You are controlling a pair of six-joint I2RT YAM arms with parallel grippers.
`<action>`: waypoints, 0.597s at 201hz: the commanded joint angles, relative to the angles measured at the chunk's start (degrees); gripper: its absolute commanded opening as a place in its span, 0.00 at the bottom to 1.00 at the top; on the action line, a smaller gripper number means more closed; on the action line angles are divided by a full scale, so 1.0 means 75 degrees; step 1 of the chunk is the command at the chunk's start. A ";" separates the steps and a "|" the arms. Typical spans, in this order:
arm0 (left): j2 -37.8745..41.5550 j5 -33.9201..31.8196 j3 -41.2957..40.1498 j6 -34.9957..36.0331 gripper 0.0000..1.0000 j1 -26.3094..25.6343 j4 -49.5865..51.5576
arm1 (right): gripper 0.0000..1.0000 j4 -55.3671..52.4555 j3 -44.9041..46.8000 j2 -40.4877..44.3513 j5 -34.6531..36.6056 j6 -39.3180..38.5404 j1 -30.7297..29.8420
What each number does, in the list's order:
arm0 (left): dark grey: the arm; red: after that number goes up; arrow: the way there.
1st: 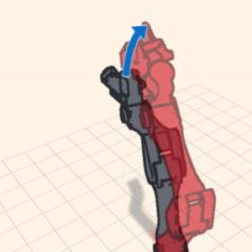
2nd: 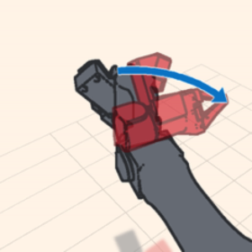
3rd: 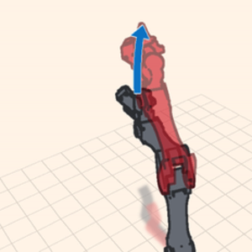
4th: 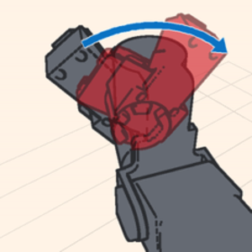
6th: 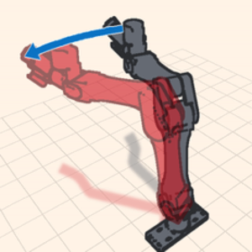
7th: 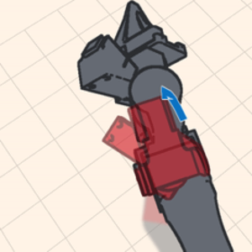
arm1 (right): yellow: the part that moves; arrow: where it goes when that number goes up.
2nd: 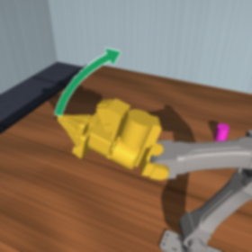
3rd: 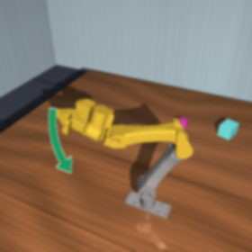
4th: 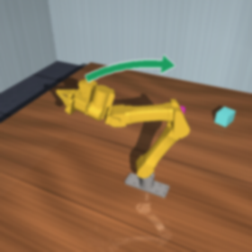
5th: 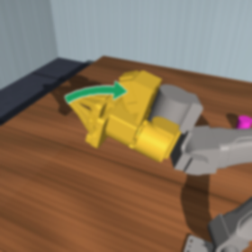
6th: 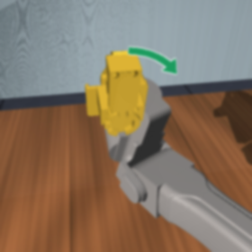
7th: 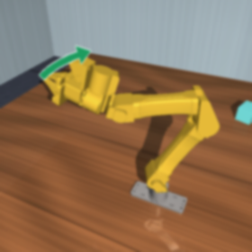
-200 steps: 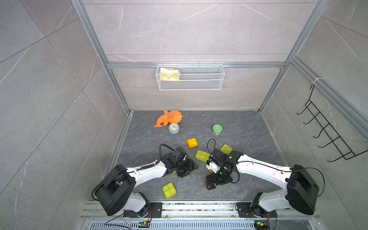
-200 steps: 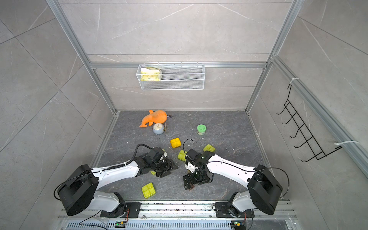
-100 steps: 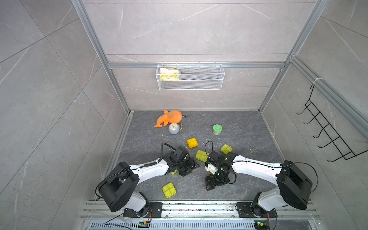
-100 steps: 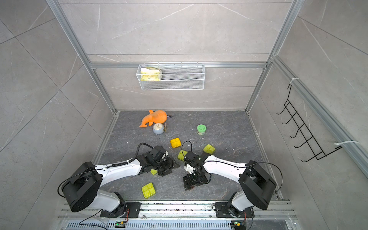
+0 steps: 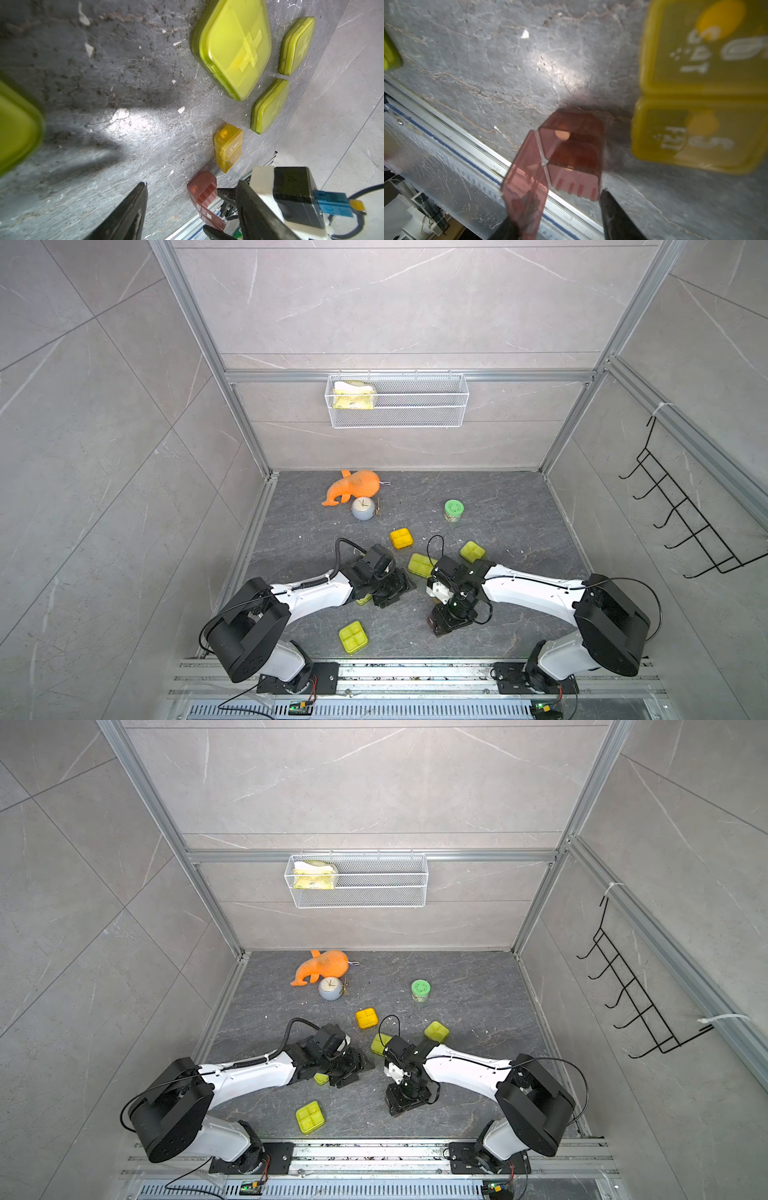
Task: Close pillboxes
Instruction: Close the lid on the pillbox.
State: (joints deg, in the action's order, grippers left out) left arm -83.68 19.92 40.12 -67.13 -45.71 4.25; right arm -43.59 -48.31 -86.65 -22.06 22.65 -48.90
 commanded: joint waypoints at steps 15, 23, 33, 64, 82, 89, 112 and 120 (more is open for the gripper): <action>0.0083 -0.0009 0.0048 -0.0048 0.70 -0.0023 -0.0005 | 0.53 0.0012 0.0096 0.0092 -0.0021 -0.0003 -0.0045; 0.0095 -0.0008 0.0044 -0.0046 0.69 -0.0022 0.0003 | 0.52 0.0032 0.0111 0.0103 -0.0030 0.0011 -0.0042; 0.0112 -0.0011 0.0036 -0.0061 0.69 -0.0030 0.0008 | 0.51 0.0059 0.0120 0.0104 -0.0028 0.0020 -0.0042; 0.0147 -0.0027 -0.0005 -0.0061 0.70 -0.0030 0.0009 | 0.46 0.0106 0.0178 0.0105 -0.0023 0.0061 -0.0041; 0.0130 -0.0020 -0.0015 -0.0072 0.70 -0.0033 0.0010 | 0.43 0.0107 0.0172 0.0104 -0.0001 0.0052 -0.0042; 0.0133 -0.0014 -0.0014 -0.0072 0.69 -0.0034 0.0014 | 0.42 0.0117 0.0172 0.0104 0.0001 0.0060 -0.0033; 0.0133 -0.0015 -0.0017 -0.0072 0.70 -0.0034 0.0018 | 0.39 0.0128 0.0172 0.0099 0.0002 0.0047 -0.0041; 0.0119 0.0000 -0.0015 -0.0072 0.70 -0.0034 0.0016 | 0.39 0.0119 0.0170 0.0093 0.0017 0.0047 -0.0038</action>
State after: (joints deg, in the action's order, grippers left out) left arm -83.68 19.84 40.12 -67.31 -45.71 4.25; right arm -42.92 -47.46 -86.63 -22.06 22.85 -48.90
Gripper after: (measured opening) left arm 0.696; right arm 0.394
